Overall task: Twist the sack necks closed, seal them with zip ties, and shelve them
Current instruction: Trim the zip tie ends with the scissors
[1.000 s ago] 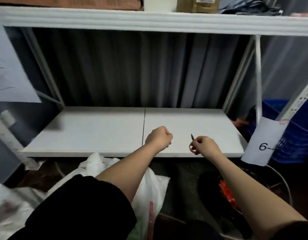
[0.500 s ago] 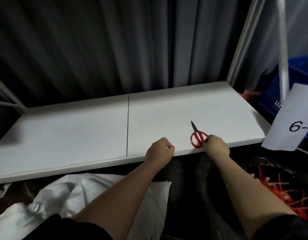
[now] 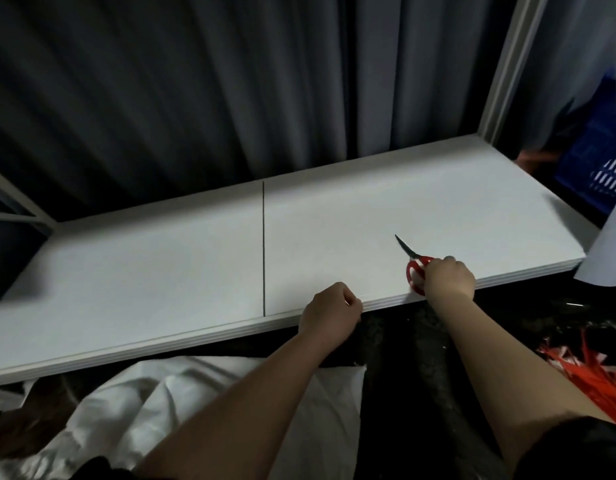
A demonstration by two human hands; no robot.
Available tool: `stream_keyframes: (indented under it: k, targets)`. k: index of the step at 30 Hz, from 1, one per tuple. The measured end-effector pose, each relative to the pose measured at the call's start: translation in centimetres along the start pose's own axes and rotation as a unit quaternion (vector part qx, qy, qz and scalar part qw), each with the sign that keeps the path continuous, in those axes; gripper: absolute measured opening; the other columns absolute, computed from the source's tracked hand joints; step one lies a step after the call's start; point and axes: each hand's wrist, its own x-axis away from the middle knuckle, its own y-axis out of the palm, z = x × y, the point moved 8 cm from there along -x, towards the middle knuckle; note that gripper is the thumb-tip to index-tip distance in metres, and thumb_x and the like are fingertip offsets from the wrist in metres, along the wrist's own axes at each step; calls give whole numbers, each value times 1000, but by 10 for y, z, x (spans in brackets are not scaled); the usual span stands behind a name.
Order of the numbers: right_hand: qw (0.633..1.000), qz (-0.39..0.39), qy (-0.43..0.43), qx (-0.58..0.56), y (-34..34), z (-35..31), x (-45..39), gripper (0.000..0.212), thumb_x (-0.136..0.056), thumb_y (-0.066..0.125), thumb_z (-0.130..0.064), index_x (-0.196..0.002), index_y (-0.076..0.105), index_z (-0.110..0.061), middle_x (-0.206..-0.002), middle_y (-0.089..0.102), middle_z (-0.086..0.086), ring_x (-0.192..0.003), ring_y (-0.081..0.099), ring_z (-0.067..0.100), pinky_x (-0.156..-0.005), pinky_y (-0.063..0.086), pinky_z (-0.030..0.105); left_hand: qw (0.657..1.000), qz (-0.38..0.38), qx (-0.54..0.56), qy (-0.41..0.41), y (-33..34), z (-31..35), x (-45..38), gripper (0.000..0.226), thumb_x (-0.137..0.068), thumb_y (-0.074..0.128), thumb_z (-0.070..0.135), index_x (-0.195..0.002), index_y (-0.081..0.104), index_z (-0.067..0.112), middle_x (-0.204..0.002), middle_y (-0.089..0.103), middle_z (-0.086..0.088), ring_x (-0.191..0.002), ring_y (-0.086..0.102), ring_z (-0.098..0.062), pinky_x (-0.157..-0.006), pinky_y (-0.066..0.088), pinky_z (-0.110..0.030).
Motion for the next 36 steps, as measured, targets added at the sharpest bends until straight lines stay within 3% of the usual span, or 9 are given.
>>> stream_keyframes:
  k: [5,10,14,16,24,26,28,32,36]
  targets:
    - [998,-39,-4,-39,-2,4,16,45,-93,46,-47,-112,65,-11,-111,62,11,-102,61,27,-71,43,28,1000,0,10,5,-18,12,17,10,-82,46,31,-73,50,27,-88,71,6,-86,67,-20,-84,53,-40]
    - [988,-112,9,-107,-25,5,61,71,-82,59,-61,-123,53,-3,-126,48,18,-116,54,31,-89,46,32,998,13,49,21,-57,31,59,9,-81,47,25,-73,51,24,-79,73,6,-82,70,-19,-85,54,-39]
    - [968,-168,-77,-169,-59,-30,119,45,-79,69,-50,-82,59,-6,-89,57,12,-88,58,26,-55,38,25,995,43,83,33,-104,42,112,10,-84,50,24,-75,52,23,-71,69,9,-68,68,-15,-82,55,-35]
    - [959,-180,-113,-188,-77,-51,153,39,-81,69,-45,-73,56,-8,-80,56,9,-79,54,24,-50,34,22,991,55,113,44,-126,43,144,11,-85,50,21,-75,52,21,-70,69,8,-65,67,-13,-78,52,-32]
    - [943,-140,-233,-191,-142,-134,300,39,-92,52,-44,-84,63,-8,-89,68,12,-91,64,30,-75,44,31,956,153,248,43,-203,-26,292,17,-89,50,9,-74,57,13,-71,67,-4,-61,66,-17,-62,51,-26]
    - [932,-144,-258,-211,-146,-151,330,27,-92,56,-34,-94,62,-8,-97,67,13,-92,62,29,-79,46,32,940,185,287,25,-208,-53,315,20,-90,50,7,-72,56,14,-67,66,-4,-56,64,-16,-51,47,-20]
    - [918,-151,-274,-245,-146,-165,362,7,-88,58,-18,-89,54,-12,-94,63,12,-82,60,25,-70,47,30,924,213,318,-3,-208,-83,335,21,-92,49,7,-72,53,14,-64,63,-6,-52,59,-16,-46,41,-19]
    - [890,-191,-287,-299,-129,-186,415,21,-82,69,-17,-82,48,-18,-88,62,9,-85,64,27,-73,51,36,916,223,319,-95,-191,-142,361,16,-89,50,8,-74,51,9,-62,60,-11,-45,54,-17,-39,40,-18]
    - [870,-208,-328,-303,-110,-203,451,29,-89,66,-23,-68,46,-21,-70,54,-4,-71,53,14,-64,38,26,889,144,395,-184,-148,-173,368,27,-90,50,10,-64,45,8,-52,49,-8,-36,48,-15,-38,39,-16]
